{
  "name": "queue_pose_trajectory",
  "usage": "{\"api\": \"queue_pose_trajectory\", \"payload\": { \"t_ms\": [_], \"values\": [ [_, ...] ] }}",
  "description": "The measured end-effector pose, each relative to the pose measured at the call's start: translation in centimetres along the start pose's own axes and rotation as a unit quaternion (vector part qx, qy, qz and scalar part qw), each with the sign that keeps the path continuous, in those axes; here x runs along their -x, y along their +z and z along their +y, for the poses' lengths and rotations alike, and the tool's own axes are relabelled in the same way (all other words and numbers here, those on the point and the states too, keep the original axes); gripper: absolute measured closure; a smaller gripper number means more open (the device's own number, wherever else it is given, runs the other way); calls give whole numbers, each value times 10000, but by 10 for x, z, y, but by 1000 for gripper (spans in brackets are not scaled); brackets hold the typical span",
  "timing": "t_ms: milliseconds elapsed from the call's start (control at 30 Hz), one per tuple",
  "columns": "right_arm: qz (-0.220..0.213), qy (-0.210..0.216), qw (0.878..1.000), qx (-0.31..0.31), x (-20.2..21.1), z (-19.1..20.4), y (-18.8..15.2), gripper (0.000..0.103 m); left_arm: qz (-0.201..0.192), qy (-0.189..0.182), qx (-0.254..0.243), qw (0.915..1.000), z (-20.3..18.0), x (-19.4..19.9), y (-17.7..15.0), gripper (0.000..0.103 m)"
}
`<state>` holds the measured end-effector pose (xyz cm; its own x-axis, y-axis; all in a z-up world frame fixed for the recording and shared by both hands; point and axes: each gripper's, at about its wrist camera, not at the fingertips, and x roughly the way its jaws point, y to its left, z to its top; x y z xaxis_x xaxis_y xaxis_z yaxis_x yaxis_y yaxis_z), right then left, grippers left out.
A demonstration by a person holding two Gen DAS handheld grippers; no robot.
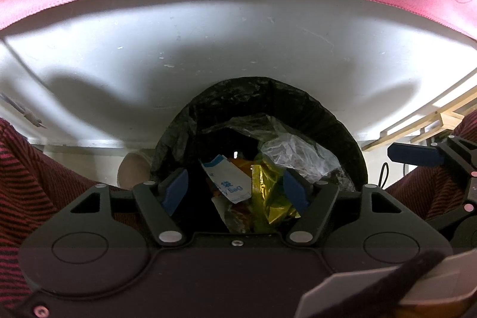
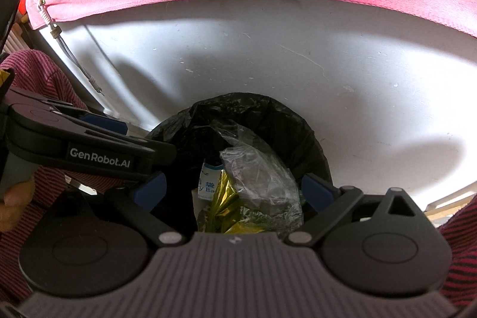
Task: Collect trash
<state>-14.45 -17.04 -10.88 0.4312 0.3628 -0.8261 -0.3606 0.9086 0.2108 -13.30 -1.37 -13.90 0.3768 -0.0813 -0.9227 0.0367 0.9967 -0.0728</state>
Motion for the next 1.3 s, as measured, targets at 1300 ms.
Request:
{"api": "queue_pose_trajectory", "payload": {
  "t_ms": [1300],
  "values": [
    [36,54,10000,-60,0,-1,-4,2,11,41,34,10000,-1,-3,-1,26]
  ]
}}
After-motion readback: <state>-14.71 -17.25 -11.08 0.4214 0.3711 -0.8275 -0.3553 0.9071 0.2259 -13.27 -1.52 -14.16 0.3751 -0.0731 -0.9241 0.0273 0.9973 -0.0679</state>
